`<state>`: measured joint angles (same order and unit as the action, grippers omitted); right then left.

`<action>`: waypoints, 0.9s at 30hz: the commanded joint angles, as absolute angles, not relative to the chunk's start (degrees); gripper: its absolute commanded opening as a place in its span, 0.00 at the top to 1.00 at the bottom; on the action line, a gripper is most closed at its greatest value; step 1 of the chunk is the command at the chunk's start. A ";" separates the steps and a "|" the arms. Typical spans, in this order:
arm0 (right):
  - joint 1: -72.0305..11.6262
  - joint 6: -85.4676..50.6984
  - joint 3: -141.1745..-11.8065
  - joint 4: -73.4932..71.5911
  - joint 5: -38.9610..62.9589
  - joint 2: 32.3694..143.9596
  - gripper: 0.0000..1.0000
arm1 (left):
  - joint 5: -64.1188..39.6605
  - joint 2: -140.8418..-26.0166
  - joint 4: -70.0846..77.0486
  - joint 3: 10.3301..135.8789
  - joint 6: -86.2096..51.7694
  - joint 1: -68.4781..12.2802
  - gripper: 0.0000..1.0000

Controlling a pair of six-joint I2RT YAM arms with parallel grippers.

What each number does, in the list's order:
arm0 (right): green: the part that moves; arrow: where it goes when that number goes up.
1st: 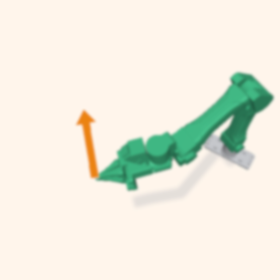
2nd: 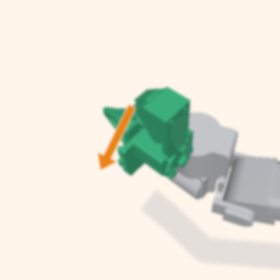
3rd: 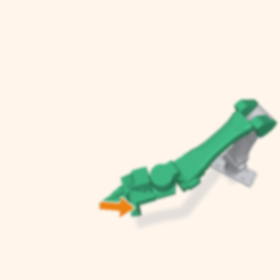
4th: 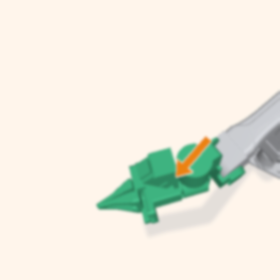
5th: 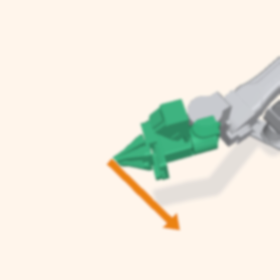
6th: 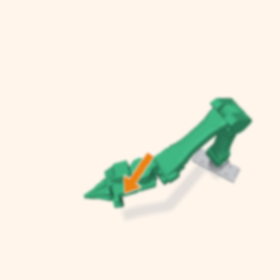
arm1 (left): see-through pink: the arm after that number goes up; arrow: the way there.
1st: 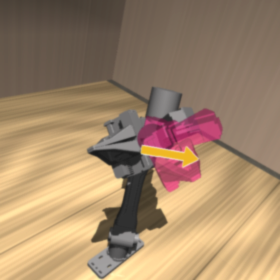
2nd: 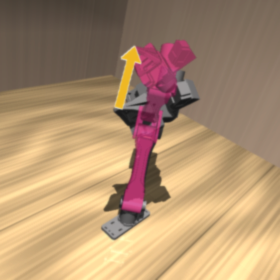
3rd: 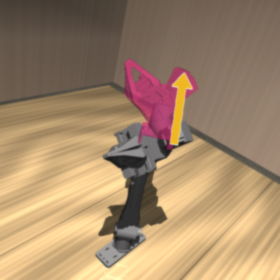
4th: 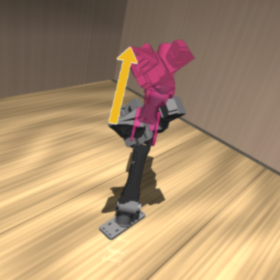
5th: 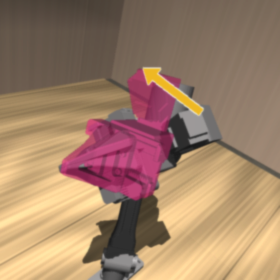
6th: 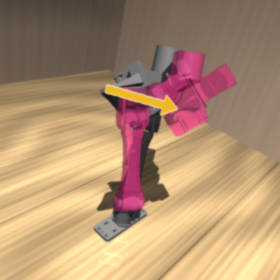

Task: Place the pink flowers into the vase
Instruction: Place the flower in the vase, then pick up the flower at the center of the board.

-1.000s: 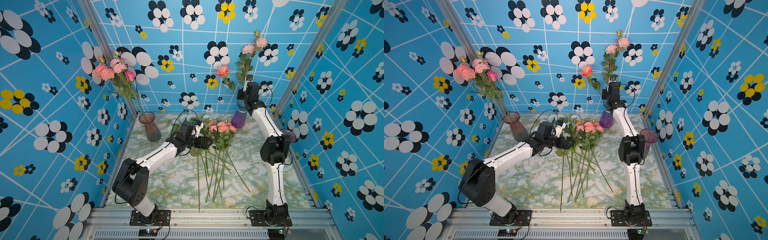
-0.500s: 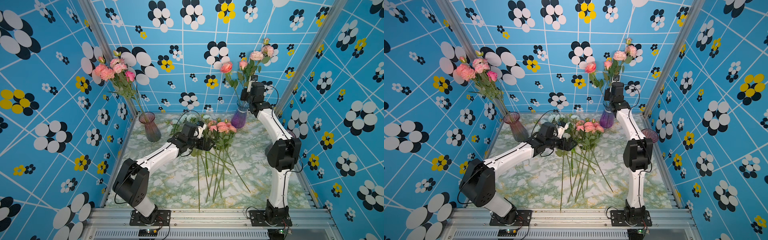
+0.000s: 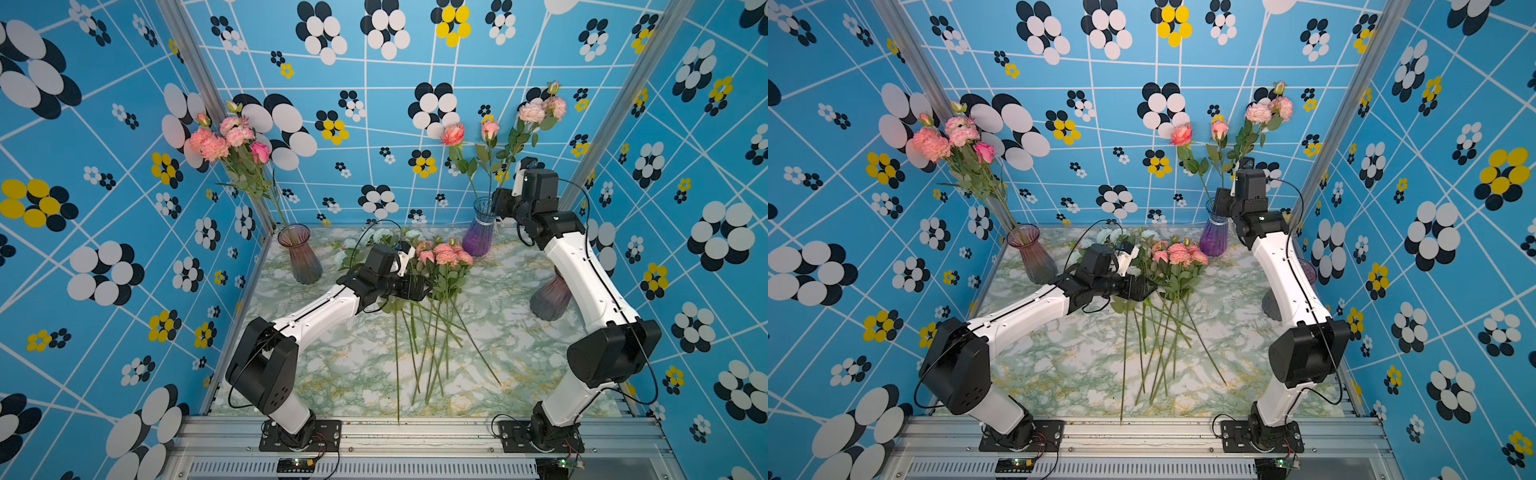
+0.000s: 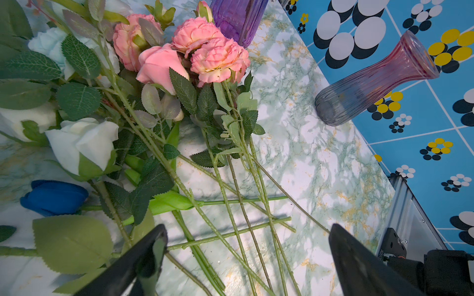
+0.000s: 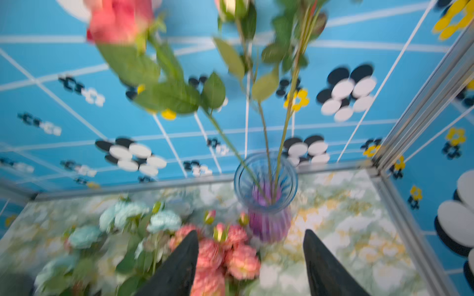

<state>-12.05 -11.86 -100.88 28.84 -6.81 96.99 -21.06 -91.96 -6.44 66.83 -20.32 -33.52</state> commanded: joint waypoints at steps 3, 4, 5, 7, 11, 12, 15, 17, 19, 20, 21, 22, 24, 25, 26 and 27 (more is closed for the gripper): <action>-17.11 -16.35 -83.43 40.12 3.20 94.49 0.36 | -19.61 -91.66 -6.82 66.82 -22.28 -33.36 0.00; -17.86 -17.17 -80.61 40.14 4.71 93.98 0.37 | -19.22 -91.21 -7.11 66.37 -22.78 -33.14 0.00; -18.45 -17.82 -78.28 39.62 6.75 93.65 0.38 | -19.07 -90.78 -7.09 65.87 -23.09 -32.98 0.01; -19.64 -18.98 -74.12 38.53 10.37 93.41 0.41 | -18.66 -89.75 -6.98 64.64 -23.39 -32.72 0.01; -22.17 -19.54 -70.64 36.82 11.86 95.53 0.45 | -18.20 -88.60 -7.73 63.34 -23.49 -32.29 0.00; -22.64 -20.13 -69.80 35.81 12.77 96.32 0.46 | -18.11 -88.26 -7.79 62.89 -23.66 -32.26 0.01; -24.26 -21.65 -68.67 33.17 14.33 98.45 0.47 | -17.93 -87.08 -7.82 61.90 -23.93 -32.21 0.01; -25.16 -21.88 -68.90 32.61 14.41 100.49 0.48 | -17.67 -86.59 -8.00 61.23 -23.87 -32.17 0.00; -25.81 -22.20 -69.06 31.72 14.13 102.09 0.50 | -17.57 -86.34 -8.24 60.95 -23.74 -32.09 0.01; -25.92 -22.15 -69.16 31.45 14.06 102.78 0.52 | -17.50 -86.31 -8.34 60.90 -23.65 -32.08 0.01; -26.01 -22.23 -69.21 30.90 14.00 103.32 0.53 | -17.49 -86.30 -8.46 60.83 -23.65 -31.99 0.00; -26.02 -22.37 -69.12 30.21 13.85 103.75 0.55 | -17.49 -86.36 -8.37 60.79 -23.71 -31.99 0.00; -26.02 -22.58 -69.49 29.84 13.33 104.94 0.58 | -17.49 -86.35 -8.35 60.74 -23.80 -31.89 0.00; -25.99 -22.62 -70.04 30.04 13.06 105.71 0.61 | -17.53 -86.45 -8.35 60.86 -23.77 -31.85 0.01; -26.02 -22.60 -70.26 30.11 12.96 106.18 0.63 | -17.62 -86.55 -8.35 60.93 -23.74 -31.90 0.00; -26.02 -22.71 -70.44 29.89 12.95 106.49 0.65 | -17.64 -86.65 -8.43 60.99 -23.80 -31.90 0.01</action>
